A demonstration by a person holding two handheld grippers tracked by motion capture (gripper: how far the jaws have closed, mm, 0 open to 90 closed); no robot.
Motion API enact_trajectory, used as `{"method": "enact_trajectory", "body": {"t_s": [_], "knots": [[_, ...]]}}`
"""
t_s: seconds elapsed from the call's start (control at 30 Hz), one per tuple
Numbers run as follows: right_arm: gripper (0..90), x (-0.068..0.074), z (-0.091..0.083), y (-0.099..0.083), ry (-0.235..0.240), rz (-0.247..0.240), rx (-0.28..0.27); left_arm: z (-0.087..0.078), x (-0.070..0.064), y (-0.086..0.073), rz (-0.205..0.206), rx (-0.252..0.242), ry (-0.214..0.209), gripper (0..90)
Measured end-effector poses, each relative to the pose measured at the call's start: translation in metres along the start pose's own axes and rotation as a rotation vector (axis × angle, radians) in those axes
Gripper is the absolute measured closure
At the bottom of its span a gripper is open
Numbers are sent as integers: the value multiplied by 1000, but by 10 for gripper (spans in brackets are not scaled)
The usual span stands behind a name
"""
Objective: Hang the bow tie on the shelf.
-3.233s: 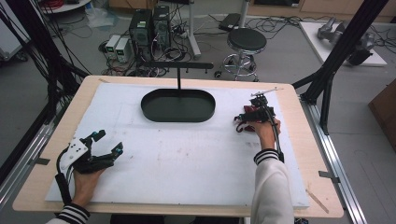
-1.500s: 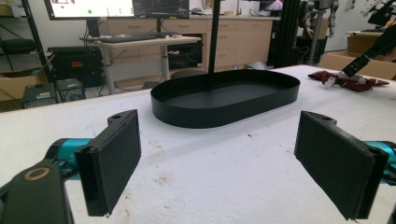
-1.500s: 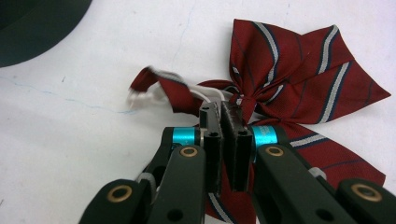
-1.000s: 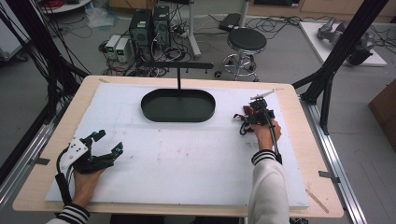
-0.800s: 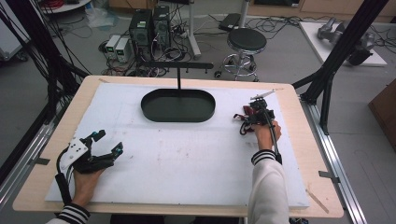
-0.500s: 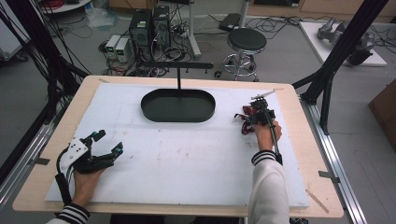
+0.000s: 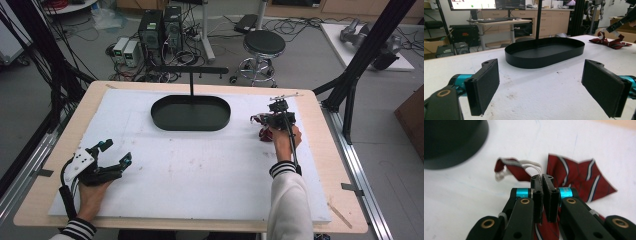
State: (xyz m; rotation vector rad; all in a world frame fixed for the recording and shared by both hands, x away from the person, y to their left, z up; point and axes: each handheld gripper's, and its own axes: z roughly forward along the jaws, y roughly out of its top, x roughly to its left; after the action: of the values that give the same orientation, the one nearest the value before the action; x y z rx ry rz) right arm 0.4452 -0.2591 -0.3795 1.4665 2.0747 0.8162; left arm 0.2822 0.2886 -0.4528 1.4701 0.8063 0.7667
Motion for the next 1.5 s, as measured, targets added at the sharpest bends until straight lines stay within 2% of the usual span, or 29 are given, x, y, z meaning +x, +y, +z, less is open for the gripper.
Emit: {"method": "enact_trajectory", "body": {"t_s": [0.03, 0.07, 0.1, 0.2, 0.33, 0.37, 0.43, 0.47, 0.5, 0.53, 0.6, 0.73, 0.77, 0.87, 1.2, 1.5], "knots": [[871, 0, 0, 0, 0, 0, 0, 0, 0, 0, 1, 0, 0, 150], [873, 3, -5, 2, -12, -7, -38, 0, 0, 0, 1, 0, 0, 150], [873, 3, -5, 2, -12, -7, -38, 0, 0, 0, 4, 0, 0, 150], [874, 5, -12, 5, -7, -2, -112, 0, 0, 0, 2, -1, 2, 150], [874, 6, -24, 9, -24, -7, -199, 0, 0, 0, 2, -1, 2, 150], [874, 6, -26, 9, -23, -6, -209, 0, 0, 0, 2, -1, 3, 150], [875, 7, -32, 13, -12, 12, -252, 0, 0, 0, 4, 0, 3, 150], [875, 9, -39, 17, 1, 22, -306, 0, 0, 0, 4, 1, 3, 150], [875, 9, -39, 17, 1, 22, -306, 0, 0, 0, 5, 2, 3, 150], [875, 11, -42, 18, 6, 15, -333, 0, 0, 0, 5, 2, 3, 150], [875, 13, -46, 24, 15, 17, -333, 0, 0, 0, 5, 1, 4, 151], [875, 18, -56, 34, 65, 53, -396, 0, 0, 0, 2, 0, 4, 150], [875, 22, -61, 39, 73, 53, -431, 0, 0, 0, 4, 2, 4, 150], [875, 25, -64, 45, 92, 53, -440, 0, 0, 0, 0, -1, 5, 150], [875, 45, -81, 72, 135, 29, -528, 0, 0, 0, -3, 0, 3, 150], [875, 63, -91, 96, 170, -2, -563, 0, 0, 0, -4, -1, 3, 150]]}}
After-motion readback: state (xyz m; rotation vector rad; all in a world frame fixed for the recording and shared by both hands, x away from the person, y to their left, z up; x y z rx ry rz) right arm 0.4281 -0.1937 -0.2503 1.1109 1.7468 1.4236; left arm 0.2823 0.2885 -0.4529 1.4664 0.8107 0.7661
